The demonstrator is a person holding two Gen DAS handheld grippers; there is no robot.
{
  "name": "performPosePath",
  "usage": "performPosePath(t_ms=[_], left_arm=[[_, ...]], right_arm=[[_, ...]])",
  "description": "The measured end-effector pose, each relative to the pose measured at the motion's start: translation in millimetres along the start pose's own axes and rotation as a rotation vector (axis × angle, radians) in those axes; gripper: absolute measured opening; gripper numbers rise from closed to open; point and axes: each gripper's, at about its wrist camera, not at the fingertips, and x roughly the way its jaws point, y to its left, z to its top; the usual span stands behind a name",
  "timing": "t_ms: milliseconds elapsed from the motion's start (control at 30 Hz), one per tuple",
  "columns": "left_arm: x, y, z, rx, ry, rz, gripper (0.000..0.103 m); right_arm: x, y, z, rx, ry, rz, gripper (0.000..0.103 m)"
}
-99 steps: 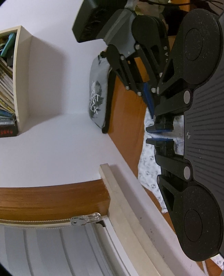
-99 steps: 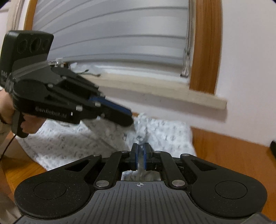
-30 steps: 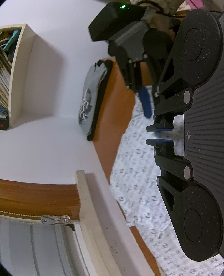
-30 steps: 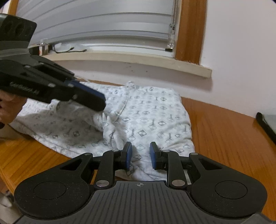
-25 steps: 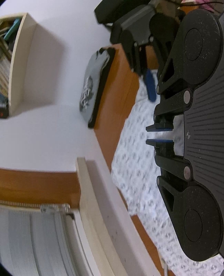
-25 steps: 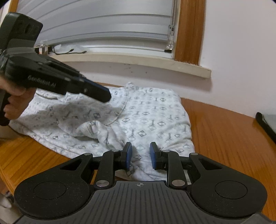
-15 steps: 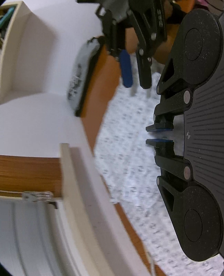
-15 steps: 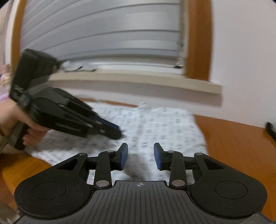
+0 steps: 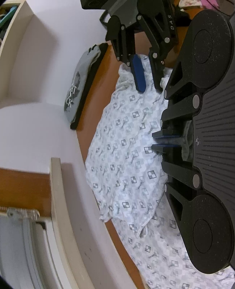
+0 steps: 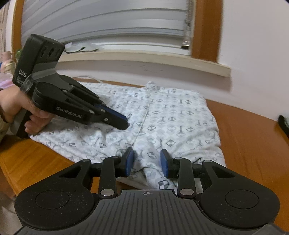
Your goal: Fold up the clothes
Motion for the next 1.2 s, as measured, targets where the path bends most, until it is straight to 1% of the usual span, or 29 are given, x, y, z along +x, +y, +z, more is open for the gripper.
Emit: performPosePath(t_ms=[100, 300, 400, 467, 533, 567, 600, 633, 667, 733, 767, 800, 833, 867, 900, 967, 1033, 1067, 1167, 1200], left_arm=[[21.4, -15.3, 11.0, 0.014, 0.001, -0.018, 0.007], [69.0, -50.7, 37.9, 0.012, 0.004, -0.041, 0.008], [79.5, -66.9, 49.2, 0.009, 0.022, -0.047, 0.008], [75.0, -72.7, 52.8, 0.015, 0.025, -0.073, 0.023], [60.3, -69.6, 54.6, 0.012, 0.008, -0.101, 0.029], [51.4, -65.5, 55.6, 0.013, -0.002, -0.099, 0.032], [42.0, -60.7, 56.7, 0.015, -0.013, -0.093, 0.035], [33.2, -54.3, 57.9, 0.008, -0.025, -0.088, 0.041], [24.8, -47.1, 59.2, -0.001, -0.038, -0.083, 0.05], [6.4, -26.7, 60.3, -0.022, -0.059, -0.071, 0.06], [-2.9, -15.4, 60.2, -0.027, -0.067, -0.054, 0.063], [-12.6, -1.6, 58.8, -0.035, -0.071, -0.032, 0.063], [-22.0, 13.0, 56.9, -0.045, -0.074, -0.008, 0.067], [-30.8, 28.1, 53.0, -0.059, -0.077, 0.014, 0.069], [-39.4, 43.5, 48.2, -0.075, -0.08, 0.036, 0.07], [-56.6, 74.2, 38.5, -0.107, -0.085, 0.081, 0.072], [-71.6, 103.4, 29.0, -0.136, -0.088, 0.114, 0.076], [-76.9, 116.4, 24.5, -0.149, -0.087, 0.119, 0.076], [-87.5, 148.2, 11.2, -0.176, -0.086, 0.127, 0.076], [-88.3, 157.5, 7.5, -0.189, -0.086, 0.12, 0.076]], right_arm=[[-5.7, -17.1, -4.9, 0.003, 0.004, -0.026, 0.032], [-25.8, -76.5, -19.3, 0.056, 0.025, -0.096, 0.032], [-32.0, -97.5, -24.6, 0.08, 0.03, -0.12, 0.032], [-35.7, -104.1, -26.4, 0.093, 0.029, -0.114, 0.032], [-40.0, -104.1, -24.7, 0.096, 0.034, -0.11, 0.033], [-42.6, -102.1, -21.4, 0.097, 0.032, -0.118, 0.034], [-43.4, -100.6, -15.2, 0.097, 0.013, -0.131, 0.035], [-43.7, -98.5, -9.9, 0.107, -0.012, -0.133, 0.036], [-44.0, -96.4, -4.7, 0.118, -0.036, -0.134, 0.036], [-37.6, -88.2, 3.1, 0.136, -0.061, -0.105, 0.036], [-33.3, -83.3, 6.0, 0.14, -0.069, -0.086, 0.036], [-26.7, -76.4, 8.6, 0.134, -0.05, -0.05, 0.036], [-17.7, -69.0, 9.3, 0.12, -0.024, -0.019, 0.036], [-9.4, -59.8, 7.0, 0.096, 0.014, -0.007, 0.036], [-1.6, -50.2, 3.8, 0.064, 0.052, -0.023, 0.036], [-1.2, -41.6, 2.9, 0.032, 0.058, -0.048, 0.036], [-3.6, -44.6, 17.5, 0.051, 0.041, -0.045, 0.037], [-4.7, -46.2, 24.9, 0.06, 0.032, -0.045, 0.037], [7.5, -50.1, 60.2, 0.063, -0.016, -0.106, 0.037], [22.4, -53.2, 70.0, 0.06, -0.02, -0.122, 0.037]])
